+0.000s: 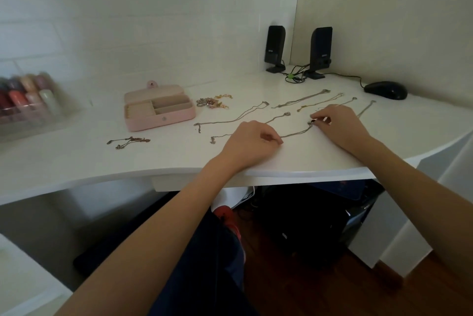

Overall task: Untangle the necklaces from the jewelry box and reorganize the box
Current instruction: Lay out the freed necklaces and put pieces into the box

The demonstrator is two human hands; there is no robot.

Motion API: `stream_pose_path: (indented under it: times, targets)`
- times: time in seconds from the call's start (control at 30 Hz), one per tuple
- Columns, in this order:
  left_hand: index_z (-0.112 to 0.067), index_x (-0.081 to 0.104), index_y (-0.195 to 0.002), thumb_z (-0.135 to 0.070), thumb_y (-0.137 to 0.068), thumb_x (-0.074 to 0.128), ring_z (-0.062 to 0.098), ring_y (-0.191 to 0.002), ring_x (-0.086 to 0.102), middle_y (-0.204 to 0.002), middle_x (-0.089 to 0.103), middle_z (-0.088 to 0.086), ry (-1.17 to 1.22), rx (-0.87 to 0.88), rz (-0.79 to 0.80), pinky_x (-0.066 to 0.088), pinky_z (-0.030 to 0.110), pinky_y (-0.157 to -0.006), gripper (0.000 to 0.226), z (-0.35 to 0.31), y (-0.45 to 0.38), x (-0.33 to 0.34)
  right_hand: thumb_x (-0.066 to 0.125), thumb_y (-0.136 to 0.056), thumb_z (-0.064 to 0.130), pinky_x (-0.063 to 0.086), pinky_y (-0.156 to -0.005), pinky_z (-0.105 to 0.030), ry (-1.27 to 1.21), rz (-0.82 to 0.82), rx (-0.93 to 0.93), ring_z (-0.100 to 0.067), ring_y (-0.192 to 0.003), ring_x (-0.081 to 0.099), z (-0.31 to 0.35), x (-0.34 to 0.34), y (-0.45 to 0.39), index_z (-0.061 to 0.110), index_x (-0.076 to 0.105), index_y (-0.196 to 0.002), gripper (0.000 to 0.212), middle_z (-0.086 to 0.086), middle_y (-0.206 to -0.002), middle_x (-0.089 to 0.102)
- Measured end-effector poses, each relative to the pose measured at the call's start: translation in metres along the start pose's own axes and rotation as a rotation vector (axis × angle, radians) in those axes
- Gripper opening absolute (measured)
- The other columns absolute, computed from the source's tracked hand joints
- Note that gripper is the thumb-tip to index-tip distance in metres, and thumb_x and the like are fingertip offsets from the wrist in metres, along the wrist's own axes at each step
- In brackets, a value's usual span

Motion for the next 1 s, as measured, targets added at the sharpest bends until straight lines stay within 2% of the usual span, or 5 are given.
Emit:
stream_pose_path:
  times: [0.3,0.47,0.6,0.8,1.0]
  targets:
    - [-0.027,0.066,-0.09,-0.004,-0.083,0.057,-0.001,-0.094,0.058,-0.095,0.064,-0.019,0.01,0.021,-0.309,0.044,0.019,-0.083,0.025,0.023,0.021,-0.094,0.054,-0.094,0.007,0.034,-0.075,-0.016,-0.215,-0.161,-0.139,-0.013,-0.089,0.054,0.09,-0.003,0.011,0.014,0.07,-0.112,0.025,-0.005,-0.105,0.064]
    - [-0.025,0.068,-0.104,-0.016,-0.087,0.063,0.008,-0.097,0.057,-0.108,0.063,-0.009,-0.288,-0.203,-0.33,0.044,0.014,-0.068,0.02,0.083,0.059,-0.193,0.065,-0.089,0.015,0.042,-0.078,-0.009,-0.411,0.166,-0.446,-0.012,-0.094,0.056,0.231,0.048,-0.003,0.017,0.067,-0.115,0.026,-0.003,-0.111,0.064]
    - [-0.033,0.055,-0.13,-0.033,-0.086,0.067,0.019,-0.118,0.051,-0.138,0.052,-0.002,-0.426,-0.408,-0.128,0.04,0.031,-0.094,0.046,0.133,0.088,-0.216,0.065,-0.09,0.02,0.038,-0.09,-0.02,-0.303,0.447,-0.554,-0.017,-0.118,0.053,0.31,0.1,-0.009,0.013,0.056,-0.13,0.042,-0.002,-0.133,0.057]
    - [-0.023,0.073,-0.105,-0.022,-0.085,0.068,-0.001,-0.089,0.057,-0.11,0.069,-0.007,-0.379,-0.33,-0.244,0.031,-0.006,-0.073,0.02,0.16,0.098,-0.219,0.059,-0.093,0.017,0.039,-0.077,-0.022,-0.289,0.435,-0.536,-0.02,-0.096,0.06,0.356,0.142,-0.014,0.01,0.07,-0.106,0.019,-0.007,-0.106,0.068]
    - [-0.021,0.071,-0.107,-0.023,-0.087,0.066,0.004,-0.087,0.056,-0.109,0.069,-0.002,-0.464,-0.287,-0.32,0.033,0.0,-0.075,0.021,0.166,0.1,-0.237,0.051,-0.092,0.009,0.04,-0.076,-0.029,-0.262,0.29,-0.583,-0.018,-0.082,0.052,0.363,0.153,-0.018,0.007,0.065,-0.092,0.014,-0.005,-0.091,0.061]
Point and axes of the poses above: each hand's wrist, its own y-axis away from the middle knuckle, its own x-axis out of the palm, z = x × y, the point moved 7 cm from there along -y, towards the middle knuckle
